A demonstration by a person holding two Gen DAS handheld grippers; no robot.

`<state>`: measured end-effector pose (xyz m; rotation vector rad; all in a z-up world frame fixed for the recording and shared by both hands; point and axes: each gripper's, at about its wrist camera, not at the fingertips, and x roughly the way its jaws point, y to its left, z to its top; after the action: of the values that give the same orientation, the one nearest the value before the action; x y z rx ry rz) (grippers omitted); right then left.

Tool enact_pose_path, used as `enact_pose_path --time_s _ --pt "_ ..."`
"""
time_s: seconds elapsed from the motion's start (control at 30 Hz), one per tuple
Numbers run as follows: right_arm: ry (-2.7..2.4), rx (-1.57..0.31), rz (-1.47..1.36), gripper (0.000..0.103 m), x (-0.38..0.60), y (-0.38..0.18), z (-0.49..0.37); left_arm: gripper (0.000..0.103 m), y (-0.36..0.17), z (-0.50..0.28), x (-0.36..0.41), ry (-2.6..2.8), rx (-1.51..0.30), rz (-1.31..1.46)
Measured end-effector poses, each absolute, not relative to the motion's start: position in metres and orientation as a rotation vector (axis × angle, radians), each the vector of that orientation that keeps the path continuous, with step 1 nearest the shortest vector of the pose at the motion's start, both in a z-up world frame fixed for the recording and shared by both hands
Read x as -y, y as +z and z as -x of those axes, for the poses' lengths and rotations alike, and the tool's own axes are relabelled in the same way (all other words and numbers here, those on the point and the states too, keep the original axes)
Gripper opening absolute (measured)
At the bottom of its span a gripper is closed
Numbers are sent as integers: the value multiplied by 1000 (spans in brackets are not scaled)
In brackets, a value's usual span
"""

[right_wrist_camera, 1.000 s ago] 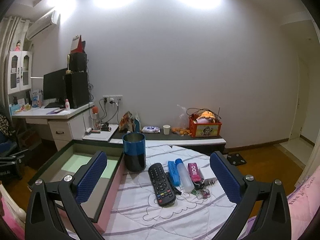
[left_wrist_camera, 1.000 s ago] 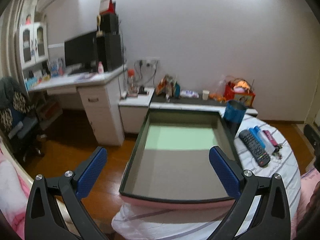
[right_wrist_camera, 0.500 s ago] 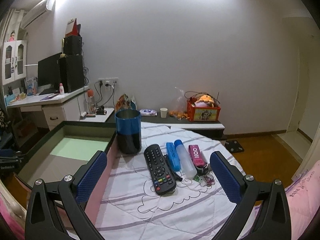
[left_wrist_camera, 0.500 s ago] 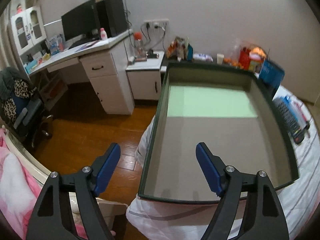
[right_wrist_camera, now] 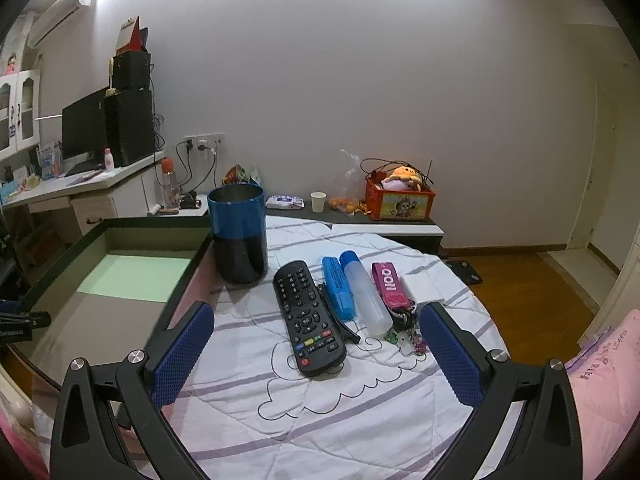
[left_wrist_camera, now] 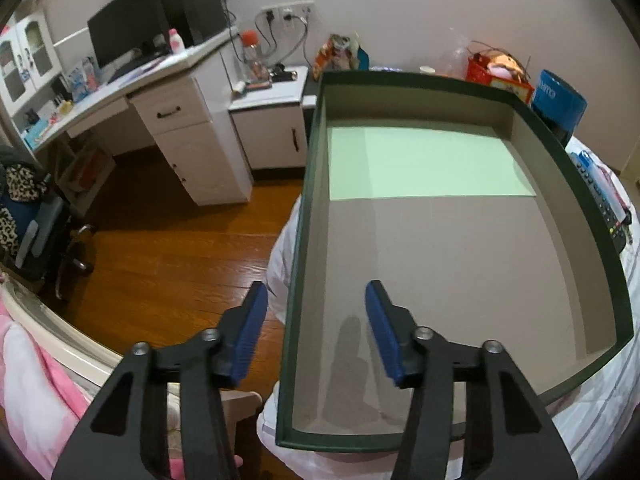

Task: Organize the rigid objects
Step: 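Move the left tool to the green tray's wall and close on it, then move the right tool toward the blue-and-black tumbler cup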

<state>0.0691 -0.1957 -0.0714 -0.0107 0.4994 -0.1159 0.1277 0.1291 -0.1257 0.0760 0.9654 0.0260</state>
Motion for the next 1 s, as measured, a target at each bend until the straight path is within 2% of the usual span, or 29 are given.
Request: enact_pose_path --time_s 0.07,0.37,1.0 --pt "-118 -507 7 103 197 -74 -71 29 -127 -128 -130 20 -974 -76" --pt "-116 -517 5 103 197 -77 -71 14 -134 -134 -138 37 -995 -82" --pt "-142 -538 11 103 196 -81 -70 7 -138 -138 -153 -91 -989 -16"
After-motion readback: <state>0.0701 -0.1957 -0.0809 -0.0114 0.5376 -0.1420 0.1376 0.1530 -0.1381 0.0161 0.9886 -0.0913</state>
